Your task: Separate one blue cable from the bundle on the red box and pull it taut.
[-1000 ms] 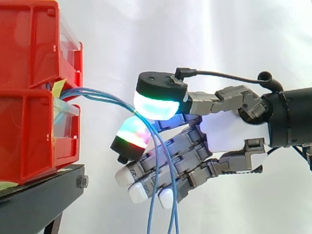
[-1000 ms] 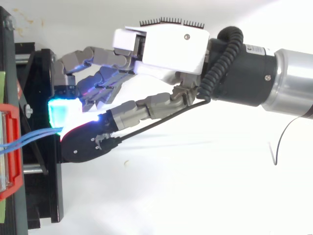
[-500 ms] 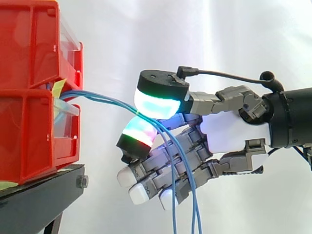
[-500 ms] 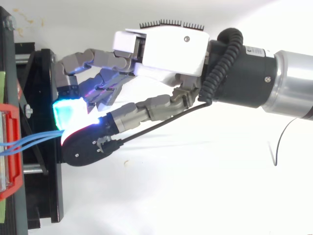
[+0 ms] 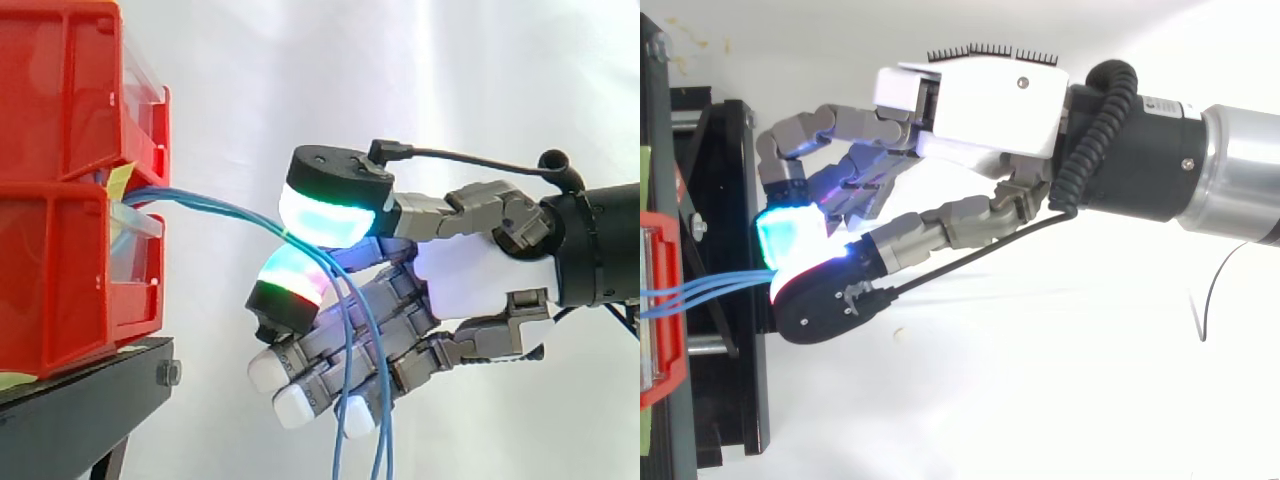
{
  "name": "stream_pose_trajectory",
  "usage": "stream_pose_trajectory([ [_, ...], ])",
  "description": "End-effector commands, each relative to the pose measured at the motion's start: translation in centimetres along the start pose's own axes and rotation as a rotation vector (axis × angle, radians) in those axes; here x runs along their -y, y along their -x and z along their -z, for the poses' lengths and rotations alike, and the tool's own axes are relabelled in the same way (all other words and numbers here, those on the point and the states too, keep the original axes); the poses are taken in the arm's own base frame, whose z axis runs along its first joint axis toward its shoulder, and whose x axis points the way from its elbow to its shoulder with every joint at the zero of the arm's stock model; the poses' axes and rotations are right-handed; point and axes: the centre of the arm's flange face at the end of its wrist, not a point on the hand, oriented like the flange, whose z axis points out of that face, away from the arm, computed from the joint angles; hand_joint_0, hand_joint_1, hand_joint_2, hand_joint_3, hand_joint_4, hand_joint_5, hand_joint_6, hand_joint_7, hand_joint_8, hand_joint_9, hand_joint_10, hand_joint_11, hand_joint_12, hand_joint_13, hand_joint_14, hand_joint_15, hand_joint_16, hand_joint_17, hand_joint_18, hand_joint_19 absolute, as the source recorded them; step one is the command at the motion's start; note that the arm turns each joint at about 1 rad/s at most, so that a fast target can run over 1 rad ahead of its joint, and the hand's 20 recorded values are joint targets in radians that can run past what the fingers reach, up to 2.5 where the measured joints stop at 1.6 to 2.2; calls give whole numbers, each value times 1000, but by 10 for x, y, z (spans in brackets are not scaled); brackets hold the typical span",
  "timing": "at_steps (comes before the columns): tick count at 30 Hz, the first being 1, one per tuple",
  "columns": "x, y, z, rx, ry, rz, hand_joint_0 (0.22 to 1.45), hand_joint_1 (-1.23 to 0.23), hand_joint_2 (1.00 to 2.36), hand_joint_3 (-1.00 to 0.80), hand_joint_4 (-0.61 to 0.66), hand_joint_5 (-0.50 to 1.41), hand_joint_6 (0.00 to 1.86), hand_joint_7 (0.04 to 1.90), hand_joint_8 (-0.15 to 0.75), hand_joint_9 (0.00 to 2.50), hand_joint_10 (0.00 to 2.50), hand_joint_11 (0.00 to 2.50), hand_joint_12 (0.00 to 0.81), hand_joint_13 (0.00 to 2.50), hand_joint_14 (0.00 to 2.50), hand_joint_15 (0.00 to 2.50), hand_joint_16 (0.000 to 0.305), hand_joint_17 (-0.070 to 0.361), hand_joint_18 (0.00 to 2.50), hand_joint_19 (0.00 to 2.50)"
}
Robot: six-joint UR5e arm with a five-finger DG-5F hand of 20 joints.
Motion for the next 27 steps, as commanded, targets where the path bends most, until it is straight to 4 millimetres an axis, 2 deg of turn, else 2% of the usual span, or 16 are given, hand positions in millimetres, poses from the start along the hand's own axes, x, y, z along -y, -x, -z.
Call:
stream_pose_trajectory([
  [1,0,0,0,0,0,0,499,-695,1000,-500,265,-39,572,1373,369,901,8,309,403,773,10,304,53,120,809,512],
  [16,0,0,0,1,-1,0,459,-712,1000,-500,257,-24,580,1340,390,959,8,295,420,819,9,304,56,126,859,488],
  [20,0,0,0,1,-1,0,571,-779,1000,-495,220,-24,580,1375,358,954,9,311,383,796,10,306,48,109,812,521],
  [23,0,0,0,1,-1,0,584,-778,1016,-279,195,-23,573,1403,354,953,9,313,381,797,10,304,48,107,810,523],
  [24,0,0,0,1,-1,0,574,-774,1019,-157,172,-16,545,1454,363,951,10,304,396,807,10,299,51,115,836,500],
  [26,0,0,0,1,-1,0,576,-767,1018,-97,180,-13,501,1478,370,958,8,285,410,811,9,294,54,122,861,487],
  [27,0,0,0,1,-1,0,587,-765,1017,-77,205,-19,502,1423,369,943,7,264,416,816,10,290,55,124,865,482],
])
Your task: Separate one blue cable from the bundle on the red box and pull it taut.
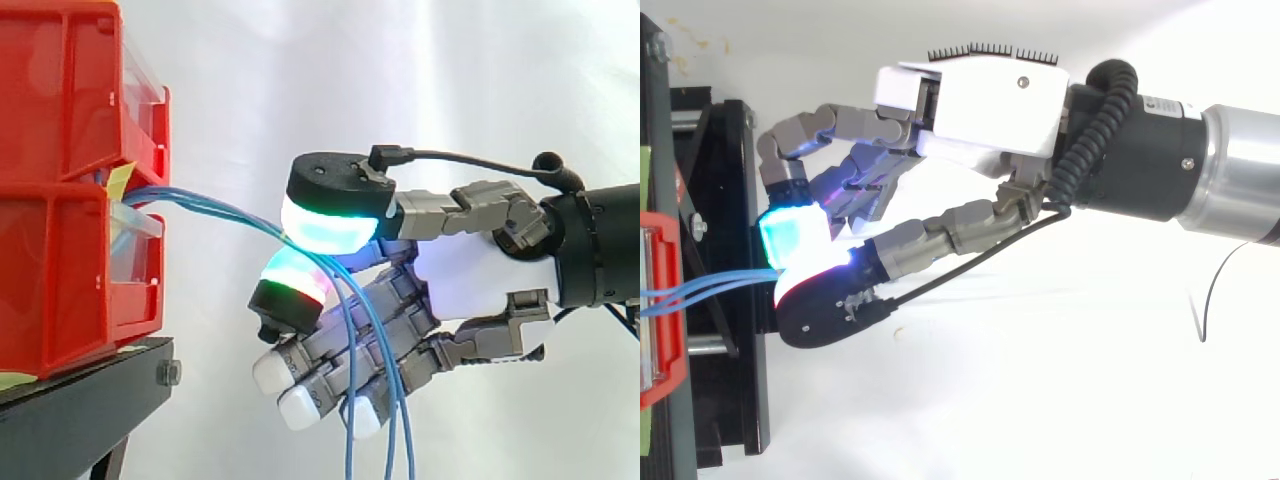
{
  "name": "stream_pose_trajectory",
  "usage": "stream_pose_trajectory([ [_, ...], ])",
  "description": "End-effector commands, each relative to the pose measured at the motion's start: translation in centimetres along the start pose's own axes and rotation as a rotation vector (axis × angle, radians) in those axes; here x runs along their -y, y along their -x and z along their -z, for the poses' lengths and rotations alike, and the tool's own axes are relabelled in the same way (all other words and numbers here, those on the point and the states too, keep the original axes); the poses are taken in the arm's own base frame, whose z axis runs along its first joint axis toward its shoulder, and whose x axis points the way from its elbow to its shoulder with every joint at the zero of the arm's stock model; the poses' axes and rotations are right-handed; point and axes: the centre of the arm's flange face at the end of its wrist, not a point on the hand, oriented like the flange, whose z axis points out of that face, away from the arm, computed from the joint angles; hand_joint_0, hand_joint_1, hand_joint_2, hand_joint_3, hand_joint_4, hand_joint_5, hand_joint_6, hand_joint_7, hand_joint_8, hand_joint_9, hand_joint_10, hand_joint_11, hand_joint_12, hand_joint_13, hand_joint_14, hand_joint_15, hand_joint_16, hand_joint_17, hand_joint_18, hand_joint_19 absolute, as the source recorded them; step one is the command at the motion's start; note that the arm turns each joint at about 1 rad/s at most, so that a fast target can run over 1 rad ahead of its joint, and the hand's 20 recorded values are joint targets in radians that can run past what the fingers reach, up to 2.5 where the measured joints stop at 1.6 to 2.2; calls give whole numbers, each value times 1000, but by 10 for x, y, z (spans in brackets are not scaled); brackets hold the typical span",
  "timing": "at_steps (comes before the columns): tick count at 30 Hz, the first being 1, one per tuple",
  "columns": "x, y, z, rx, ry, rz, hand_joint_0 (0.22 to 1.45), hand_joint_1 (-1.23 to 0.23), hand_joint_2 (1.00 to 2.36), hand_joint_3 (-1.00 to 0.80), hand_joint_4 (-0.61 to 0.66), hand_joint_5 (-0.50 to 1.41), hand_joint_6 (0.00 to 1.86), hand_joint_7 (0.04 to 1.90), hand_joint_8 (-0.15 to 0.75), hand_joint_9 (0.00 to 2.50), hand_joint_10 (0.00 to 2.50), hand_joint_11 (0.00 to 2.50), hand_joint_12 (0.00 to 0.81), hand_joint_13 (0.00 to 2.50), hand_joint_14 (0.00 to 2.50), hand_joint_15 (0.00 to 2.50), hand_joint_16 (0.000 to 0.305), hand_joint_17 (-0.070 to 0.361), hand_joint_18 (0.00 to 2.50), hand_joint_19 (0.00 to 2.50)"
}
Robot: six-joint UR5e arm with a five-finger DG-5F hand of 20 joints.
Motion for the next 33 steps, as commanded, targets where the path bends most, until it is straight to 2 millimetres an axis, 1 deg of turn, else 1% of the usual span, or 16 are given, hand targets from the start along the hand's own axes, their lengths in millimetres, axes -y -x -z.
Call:
stream_pose_trajectory([
  [1,0,0,0,0,0,0,591,-764,1017,-76,204,-22,503,1405,366,943,7,266,415,816,9,288,55,124,864,481],
  [7,0,0,0,0,0,0,613,-751,1016,-13,232,-29,504,1289,360,943,6,230,412,809,9,281,55,123,855,484],
  [8,0,0,0,0,-1,0,631,-745,1015,3,252,-33,505,1254,355,940,6,225,410,807,8,281,54,122,850,479],
  [9,1,0,0,0,-1,0,641,-740,1014,29,250,-33,505,1240,354,942,6,230,408,806,10,280,54,122,850,486],
  [16,1,0,0,0,-1,0,664,-703,1009,56,258,-40,505,1167,352,994,6,222,400,801,8,267,53,120,828,477],
  [21,1,0,0,0,-1,0,660,-613,1004,11,277,-51,504,1120,358,1001,6,217,410,789,8,265,55,125,826,473],
  [28,1,-1,0,-2,-2,-16,647,-589,1006,-40,284,-57,505,1118,362,997,7,224,416,782,8,269,56,126,809,486],
  [33,2,0,1,-1,-7,-15,623,-572,1012,-158,292,-59,504,1130,363,1004,7,243,407,773,9,271,54,121,793,493],
])
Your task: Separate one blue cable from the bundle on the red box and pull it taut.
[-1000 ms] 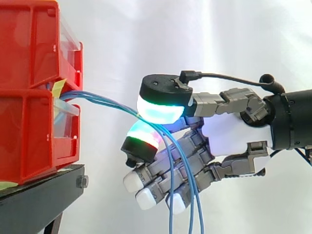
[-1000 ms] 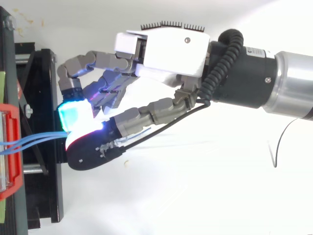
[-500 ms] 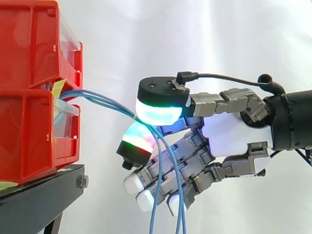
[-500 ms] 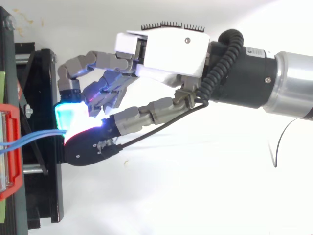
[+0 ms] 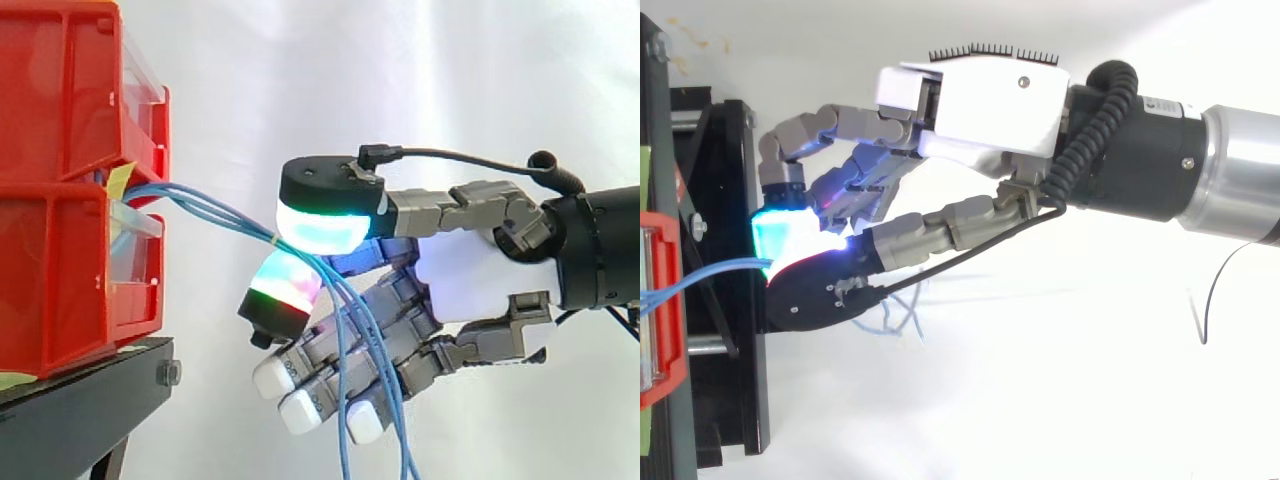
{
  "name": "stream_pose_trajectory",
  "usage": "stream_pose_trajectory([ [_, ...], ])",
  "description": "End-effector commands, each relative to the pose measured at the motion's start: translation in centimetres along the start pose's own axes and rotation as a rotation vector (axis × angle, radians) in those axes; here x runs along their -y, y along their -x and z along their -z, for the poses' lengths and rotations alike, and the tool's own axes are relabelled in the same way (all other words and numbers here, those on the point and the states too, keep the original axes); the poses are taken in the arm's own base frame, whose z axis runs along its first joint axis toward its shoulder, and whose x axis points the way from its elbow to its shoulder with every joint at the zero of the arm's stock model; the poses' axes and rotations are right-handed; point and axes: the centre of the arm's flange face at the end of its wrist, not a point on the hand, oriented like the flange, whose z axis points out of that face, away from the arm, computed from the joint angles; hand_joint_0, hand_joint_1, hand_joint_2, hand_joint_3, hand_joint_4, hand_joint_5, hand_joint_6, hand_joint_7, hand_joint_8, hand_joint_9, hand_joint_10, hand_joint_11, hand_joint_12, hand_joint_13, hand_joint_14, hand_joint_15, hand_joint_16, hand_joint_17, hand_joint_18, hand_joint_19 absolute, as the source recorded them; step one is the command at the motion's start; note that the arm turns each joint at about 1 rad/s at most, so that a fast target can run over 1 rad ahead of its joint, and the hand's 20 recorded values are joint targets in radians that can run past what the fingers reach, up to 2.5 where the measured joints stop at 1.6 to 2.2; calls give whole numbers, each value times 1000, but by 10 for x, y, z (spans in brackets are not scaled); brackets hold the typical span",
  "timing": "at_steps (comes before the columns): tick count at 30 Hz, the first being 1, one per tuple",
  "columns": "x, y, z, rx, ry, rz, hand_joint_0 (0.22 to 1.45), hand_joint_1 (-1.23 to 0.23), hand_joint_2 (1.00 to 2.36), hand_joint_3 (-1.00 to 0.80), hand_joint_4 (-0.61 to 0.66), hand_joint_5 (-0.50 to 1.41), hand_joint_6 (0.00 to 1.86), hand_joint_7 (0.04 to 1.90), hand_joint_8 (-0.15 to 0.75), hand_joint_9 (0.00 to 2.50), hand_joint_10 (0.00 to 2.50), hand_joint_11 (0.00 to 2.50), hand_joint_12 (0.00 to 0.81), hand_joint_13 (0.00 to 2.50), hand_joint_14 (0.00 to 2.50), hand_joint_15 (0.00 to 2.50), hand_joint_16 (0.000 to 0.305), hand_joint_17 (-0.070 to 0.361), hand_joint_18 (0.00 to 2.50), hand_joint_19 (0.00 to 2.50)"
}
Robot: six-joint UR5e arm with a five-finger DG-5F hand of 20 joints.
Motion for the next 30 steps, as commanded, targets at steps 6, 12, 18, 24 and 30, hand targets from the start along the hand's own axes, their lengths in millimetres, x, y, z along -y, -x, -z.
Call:
stream_pose_trajectory([
  [6,0,0,0,0,-2,-1,606,-556,1014,-313,256,-61,504,1176,354,1020,8,276,375,772,11,279,46,104,739,494],
  [12,2,-1,2,-3,-15,-5,594,-563,1009,-394,253,-58,505,1213,364,1051,9,305,375,786,11,282,45,100,738,477],
  [18,2,-2,2,-3,-18,-16,569,-591,1002,-467,246,-51,504,1278,368,1059,9,303,378,794,9,279,45,100,749,471],
  [24,5,2,6,64,-53,-84,566,-623,1000,-500,257,-42,503,1333,372,1079,9,313,376,805,9,272,44,99,750,455],
  [30,9,0,13,114,-100,-165,639,-684,1014,-310,249,-60,504,1261,354,1047,11,310,373,804,9,275,42,94,741,451],
])
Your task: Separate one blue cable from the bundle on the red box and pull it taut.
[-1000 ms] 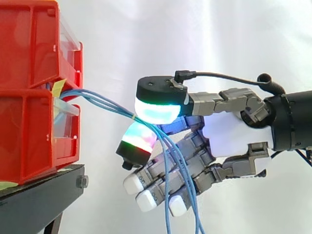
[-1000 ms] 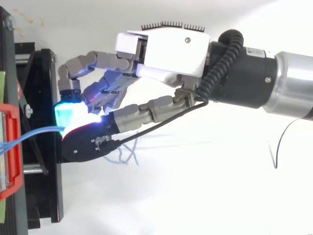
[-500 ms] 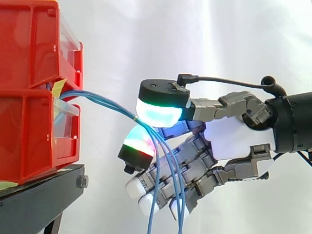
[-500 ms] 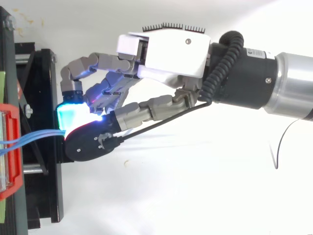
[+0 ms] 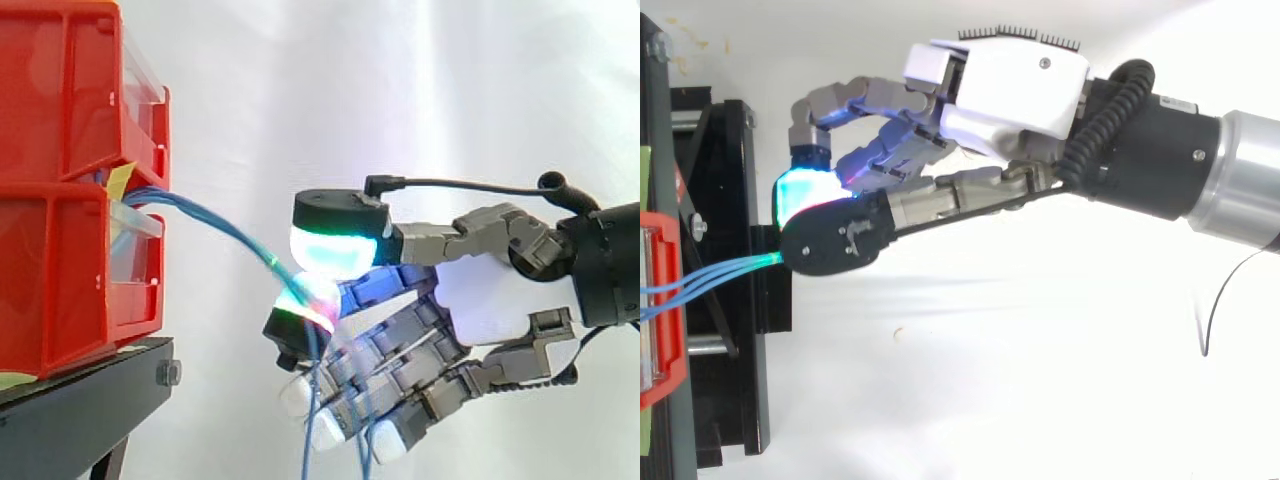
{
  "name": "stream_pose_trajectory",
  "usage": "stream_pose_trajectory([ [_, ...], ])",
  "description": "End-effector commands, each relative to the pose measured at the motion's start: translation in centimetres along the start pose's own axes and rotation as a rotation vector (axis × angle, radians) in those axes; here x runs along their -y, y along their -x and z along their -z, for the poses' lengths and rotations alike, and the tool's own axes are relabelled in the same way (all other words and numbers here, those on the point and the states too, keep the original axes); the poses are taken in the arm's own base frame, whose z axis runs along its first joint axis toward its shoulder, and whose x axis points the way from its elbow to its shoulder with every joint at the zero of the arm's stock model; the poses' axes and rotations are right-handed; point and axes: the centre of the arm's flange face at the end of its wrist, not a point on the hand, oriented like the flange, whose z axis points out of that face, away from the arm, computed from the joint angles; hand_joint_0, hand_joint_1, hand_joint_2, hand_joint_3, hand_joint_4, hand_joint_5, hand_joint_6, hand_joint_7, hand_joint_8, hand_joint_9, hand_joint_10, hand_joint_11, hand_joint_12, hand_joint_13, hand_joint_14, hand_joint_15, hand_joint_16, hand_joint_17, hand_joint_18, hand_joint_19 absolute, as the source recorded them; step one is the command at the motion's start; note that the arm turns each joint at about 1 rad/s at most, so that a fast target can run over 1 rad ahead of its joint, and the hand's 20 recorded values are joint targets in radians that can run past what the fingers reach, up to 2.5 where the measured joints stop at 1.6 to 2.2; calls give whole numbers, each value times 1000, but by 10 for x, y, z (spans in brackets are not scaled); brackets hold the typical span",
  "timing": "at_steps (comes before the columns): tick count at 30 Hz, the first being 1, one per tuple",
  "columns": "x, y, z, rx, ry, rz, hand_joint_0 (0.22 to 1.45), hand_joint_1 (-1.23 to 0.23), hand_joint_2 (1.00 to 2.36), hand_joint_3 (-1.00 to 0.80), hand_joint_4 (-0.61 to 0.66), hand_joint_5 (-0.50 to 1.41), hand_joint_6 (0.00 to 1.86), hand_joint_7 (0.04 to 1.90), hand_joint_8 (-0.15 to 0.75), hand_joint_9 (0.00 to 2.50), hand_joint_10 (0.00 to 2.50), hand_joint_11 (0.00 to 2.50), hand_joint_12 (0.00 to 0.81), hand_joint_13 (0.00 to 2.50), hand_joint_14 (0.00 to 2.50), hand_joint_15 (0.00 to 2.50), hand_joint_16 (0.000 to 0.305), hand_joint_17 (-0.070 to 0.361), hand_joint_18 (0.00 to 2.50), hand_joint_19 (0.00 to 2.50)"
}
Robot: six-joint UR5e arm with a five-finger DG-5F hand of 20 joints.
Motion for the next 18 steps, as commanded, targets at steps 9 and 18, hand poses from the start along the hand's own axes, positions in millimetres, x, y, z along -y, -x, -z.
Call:
stream_pose_trajectory([
  [9,0,-8,3,6,-5,-81,607,-685,1006,-404,273,-89,504,1093,340,989,9,297,372,787,9,281,42,95,724,469],
  [18,2,-10,3,2,-7,-61,525,-638,1000,-500,272,-110,504,986,336,912,9,244,385,716,9,263,48,108,691,471],
])
